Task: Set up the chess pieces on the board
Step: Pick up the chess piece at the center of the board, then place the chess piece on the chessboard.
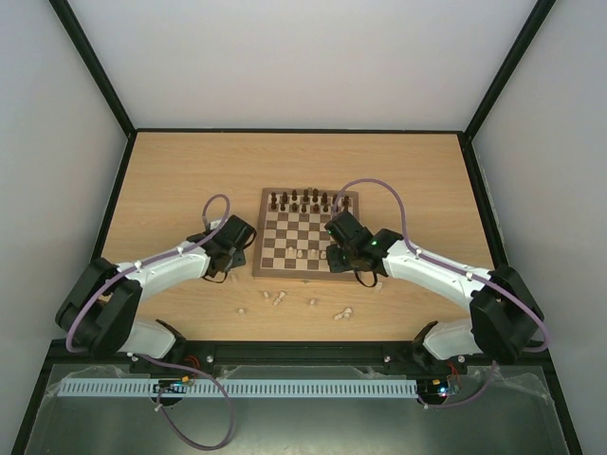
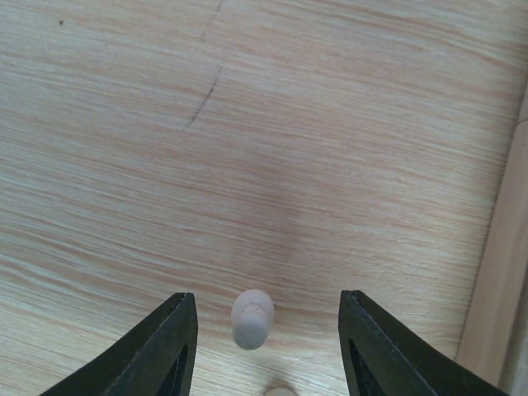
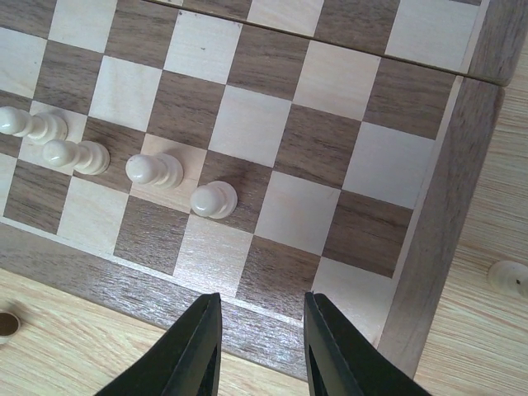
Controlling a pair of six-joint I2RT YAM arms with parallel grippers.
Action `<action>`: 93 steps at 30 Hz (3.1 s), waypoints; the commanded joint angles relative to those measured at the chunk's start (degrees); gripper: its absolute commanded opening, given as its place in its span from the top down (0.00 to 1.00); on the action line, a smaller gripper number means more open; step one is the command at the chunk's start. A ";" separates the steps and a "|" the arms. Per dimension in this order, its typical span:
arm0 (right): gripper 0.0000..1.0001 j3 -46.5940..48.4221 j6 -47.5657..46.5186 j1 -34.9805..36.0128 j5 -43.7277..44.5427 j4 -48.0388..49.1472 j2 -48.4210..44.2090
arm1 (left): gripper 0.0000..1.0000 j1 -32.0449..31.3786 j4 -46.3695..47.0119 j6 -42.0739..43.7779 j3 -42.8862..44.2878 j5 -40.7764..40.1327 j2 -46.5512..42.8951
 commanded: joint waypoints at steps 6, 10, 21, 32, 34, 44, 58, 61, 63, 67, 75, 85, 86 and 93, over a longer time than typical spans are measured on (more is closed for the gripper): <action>0.72 -1.31 -0.39 0.22 -0.32 -0.74 -1.57 | 0.54 0.58 0.33 -0.89 -2.11 -0.51 1.24; 0.72 -1.39 -0.37 0.15 -0.26 -0.65 -1.53 | 0.62 0.54 1.09 -0.63 -2.29 -0.11 1.47; 0.72 -1.77 -0.28 0.16 -0.19 -0.65 -1.75 | 0.91 0.56 2.91 0.45 -2.09 1.03 3.86; 0.71 -1.35 -0.08 0.18 0.72 -1.26 -2.79 | 0.95 -1.27 -4.12 4.68 7.93 5.22 -2.93; 0.72 -1.45 0.13 0.14 1.08 -1.40 -3.06 | 0.95 -2.94 -4.96 4.99 9.81 5.72 -2.65; 0.72 -1.73 0.95 0.20 2.99 -2.31 -4.51 | 0.95 -10.62 -3.13 4.88 15.63 7.85 6.10; 0.72 -2.12 1.04 0.19 3.18 -2.27 -4.69 | 0.94 -14.04 -0.07 4.84 19.43 8.75 15.06; 0.72 -2.18 1.04 0.19 3.27 -2.29 -4.69 | 0.94 -14.09 0.01 4.96 19.85 8.93 15.94; 0.71 -2.29 1.04 0.21 3.30 -2.32 -4.69 | 0.93 -14.22 0.04 4.97 19.80 8.93 16.11; 0.71 -2.34 1.13 0.17 3.46 -2.22 -4.67 | 0.88 -14.24 -0.15 4.83 19.54 8.55 16.11; 0.70 -2.35 1.25 0.17 3.82 -2.27 -4.69 | 0.78 -14.26 -0.52 5.02 19.81 8.19 15.58; 0.50 -2.49 5.46 0.07 8.10 -4.10 -5.24 | 0.59 -14.40 -0.85 6.78 17.67 7.11 7.99; 0.48 -2.58 6.34 0.00 8.46 -4.36 -5.56 | 0.56 -14.36 -0.43 7.29 17.05 7.20 6.97; 0.43 -4.42 12.66 -4.97 9.94 -7.32 -9.36 | 0.33 -14.36 3.64 11.85 10.32 9.01 -1.74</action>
